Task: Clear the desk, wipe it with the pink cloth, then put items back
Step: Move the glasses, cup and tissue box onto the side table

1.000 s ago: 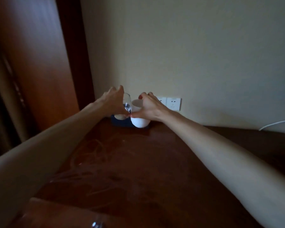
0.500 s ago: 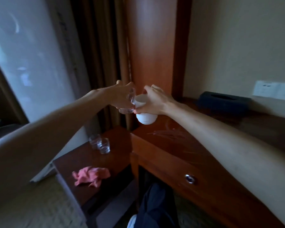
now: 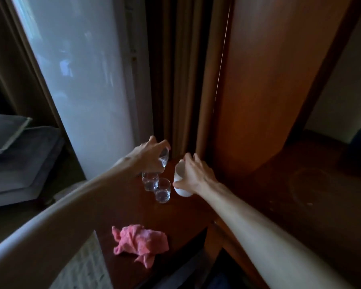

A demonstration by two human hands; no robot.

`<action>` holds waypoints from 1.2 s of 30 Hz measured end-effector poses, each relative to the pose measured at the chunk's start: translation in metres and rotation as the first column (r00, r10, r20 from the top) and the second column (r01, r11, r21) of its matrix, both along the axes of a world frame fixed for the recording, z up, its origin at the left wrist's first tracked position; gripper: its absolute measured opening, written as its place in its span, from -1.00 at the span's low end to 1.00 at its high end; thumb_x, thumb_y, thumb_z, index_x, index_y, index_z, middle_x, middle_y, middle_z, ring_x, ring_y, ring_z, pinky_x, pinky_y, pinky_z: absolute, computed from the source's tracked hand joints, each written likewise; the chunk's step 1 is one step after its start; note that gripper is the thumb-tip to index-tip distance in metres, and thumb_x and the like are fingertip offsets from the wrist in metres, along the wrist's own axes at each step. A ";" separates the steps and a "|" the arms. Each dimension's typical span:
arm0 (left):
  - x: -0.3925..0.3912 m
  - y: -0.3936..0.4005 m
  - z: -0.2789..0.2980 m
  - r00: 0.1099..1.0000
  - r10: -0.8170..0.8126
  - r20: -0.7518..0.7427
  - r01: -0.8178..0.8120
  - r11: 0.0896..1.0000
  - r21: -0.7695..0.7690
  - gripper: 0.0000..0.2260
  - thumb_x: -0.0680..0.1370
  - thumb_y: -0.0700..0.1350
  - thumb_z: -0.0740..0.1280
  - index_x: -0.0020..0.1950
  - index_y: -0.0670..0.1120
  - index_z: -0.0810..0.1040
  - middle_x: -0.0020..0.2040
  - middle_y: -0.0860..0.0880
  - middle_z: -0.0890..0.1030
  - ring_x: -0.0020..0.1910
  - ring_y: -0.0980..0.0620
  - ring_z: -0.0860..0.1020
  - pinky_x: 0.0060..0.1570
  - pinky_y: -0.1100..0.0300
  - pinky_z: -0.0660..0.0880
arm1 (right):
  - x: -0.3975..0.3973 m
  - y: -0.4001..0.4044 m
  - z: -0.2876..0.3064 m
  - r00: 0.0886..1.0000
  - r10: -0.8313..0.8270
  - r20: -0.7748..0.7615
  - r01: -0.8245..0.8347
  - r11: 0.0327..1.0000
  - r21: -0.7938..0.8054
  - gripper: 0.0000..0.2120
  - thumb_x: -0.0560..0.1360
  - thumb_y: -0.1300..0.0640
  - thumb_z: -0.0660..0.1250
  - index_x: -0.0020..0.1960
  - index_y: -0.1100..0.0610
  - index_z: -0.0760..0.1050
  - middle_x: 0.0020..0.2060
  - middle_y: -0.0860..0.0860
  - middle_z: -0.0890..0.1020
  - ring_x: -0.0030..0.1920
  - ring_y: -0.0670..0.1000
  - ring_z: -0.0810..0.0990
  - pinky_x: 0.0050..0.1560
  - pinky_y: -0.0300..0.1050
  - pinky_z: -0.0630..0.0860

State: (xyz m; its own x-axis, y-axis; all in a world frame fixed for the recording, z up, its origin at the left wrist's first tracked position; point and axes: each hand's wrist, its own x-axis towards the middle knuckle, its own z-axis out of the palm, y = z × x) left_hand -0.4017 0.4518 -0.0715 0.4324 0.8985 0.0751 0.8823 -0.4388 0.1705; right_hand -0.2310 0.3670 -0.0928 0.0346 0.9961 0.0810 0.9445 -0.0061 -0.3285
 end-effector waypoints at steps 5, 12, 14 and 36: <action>0.016 0.063 -0.063 0.997 0.032 0.070 -0.031 0.999 -0.016 -0.45 0.38 0.01 0.53 0.30 0.19 0.41 0.13 -0.02 0.37 -0.11 -0.07 0.53 -0.25 0.10 0.50 | 0.002 0.050 -0.060 0.994 -0.105 0.038 0.107 0.992 -0.061 -0.17 0.34 -0.04 0.60 0.45 0.08 0.24 0.37 0.09 0.32 0.35 0.21 0.42 0.13 0.04 0.51; 0.044 0.113 -0.123 0.999 0.029 0.029 -0.027 0.996 -0.084 -0.51 0.41 -0.01 0.52 0.28 0.16 0.42 0.09 -0.03 0.37 -0.07 -0.10 0.55 -0.21 0.05 0.52 | 0.005 0.089 -0.119 0.984 -0.174 0.042 0.178 0.976 -0.124 -0.25 0.37 0.06 0.59 0.42 0.05 0.25 0.36 0.08 0.32 0.35 0.19 0.43 0.12 0.01 0.55; 0.047 0.124 -0.135 0.999 0.049 0.016 -0.046 0.990 -0.134 -0.46 0.36 -0.05 0.55 0.27 0.16 0.41 0.06 -0.02 0.35 -0.12 -0.05 0.49 -0.26 0.09 0.47 | 0.003 0.096 -0.130 0.985 -0.169 0.033 0.172 0.974 -0.145 -0.22 0.37 0.05 0.59 0.44 0.05 0.24 0.38 0.07 0.31 0.35 0.18 0.42 0.13 0.01 0.56; 0.004 0.158 -0.149 0.993 0.034 0.112 -0.002 0.962 -0.274 -0.74 0.47 0.20 0.48 0.08 0.12 0.67 -0.08 0.11 0.67 -0.09 0.10 0.62 -0.18 0.27 0.45 | 0.005 0.075 -0.137 0.959 -0.260 -0.110 0.246 0.961 -0.125 -0.24 0.53 -0.04 0.46 0.55 0.24 0.18 0.39 0.14 0.40 0.35 0.12 0.51 0.24 -0.09 0.53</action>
State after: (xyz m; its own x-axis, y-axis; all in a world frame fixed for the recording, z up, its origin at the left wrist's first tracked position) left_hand -0.3973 0.6095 -0.2202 0.4188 0.8993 -0.1262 0.8570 -0.3455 0.3822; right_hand -0.2264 0.4418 -0.2297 0.2897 0.9559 -0.0485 0.8592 -0.2821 -0.4269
